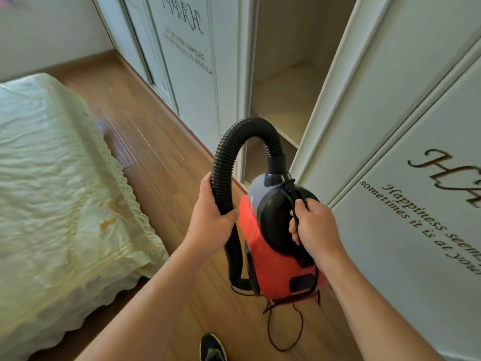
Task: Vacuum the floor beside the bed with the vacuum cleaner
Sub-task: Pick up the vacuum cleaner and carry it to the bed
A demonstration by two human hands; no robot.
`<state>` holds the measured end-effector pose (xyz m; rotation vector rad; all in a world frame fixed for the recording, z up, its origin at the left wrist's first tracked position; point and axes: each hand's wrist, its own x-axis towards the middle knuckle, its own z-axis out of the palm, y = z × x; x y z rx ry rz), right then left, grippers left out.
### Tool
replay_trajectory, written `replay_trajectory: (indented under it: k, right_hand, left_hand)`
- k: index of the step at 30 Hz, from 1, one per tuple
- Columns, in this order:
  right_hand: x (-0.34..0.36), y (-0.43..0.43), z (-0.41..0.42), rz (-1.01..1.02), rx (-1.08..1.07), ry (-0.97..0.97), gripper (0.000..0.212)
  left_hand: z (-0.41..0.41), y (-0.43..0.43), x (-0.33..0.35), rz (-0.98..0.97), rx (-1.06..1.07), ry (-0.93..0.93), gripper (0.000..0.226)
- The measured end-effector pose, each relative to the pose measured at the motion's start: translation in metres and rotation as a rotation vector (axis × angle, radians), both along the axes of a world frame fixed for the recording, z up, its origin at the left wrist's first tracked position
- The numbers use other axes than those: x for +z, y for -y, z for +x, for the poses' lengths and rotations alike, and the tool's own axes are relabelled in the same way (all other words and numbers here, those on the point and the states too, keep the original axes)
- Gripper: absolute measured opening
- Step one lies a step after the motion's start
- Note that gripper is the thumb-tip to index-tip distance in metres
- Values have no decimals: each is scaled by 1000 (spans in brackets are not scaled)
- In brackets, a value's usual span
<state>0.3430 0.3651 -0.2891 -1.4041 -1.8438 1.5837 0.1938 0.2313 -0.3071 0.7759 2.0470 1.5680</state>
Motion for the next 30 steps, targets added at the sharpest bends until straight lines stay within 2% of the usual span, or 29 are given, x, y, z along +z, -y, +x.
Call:
replay_trajectory:
  k: [4,7,12,20,30]
  right_hand:
    - [52,8,-28,13,22,-58,32]
    - [94,13,-52,16,52,-93,30]
    - [164,22,-93,51,109,-148,30]
    - [266,38,-151,133,182,-287,31]
    - [332,31,-223,154,208,-423,31]
  left_hand:
    - [-28,3,46,83,16,-16,74]
    - [-50,10,84,142,33,-41,78]
    - [-91,25,149,165,72,-78,70]
    - [-143,40,244,221,147,-203,71]
    - [-199,38,317,241,207,-309,70]
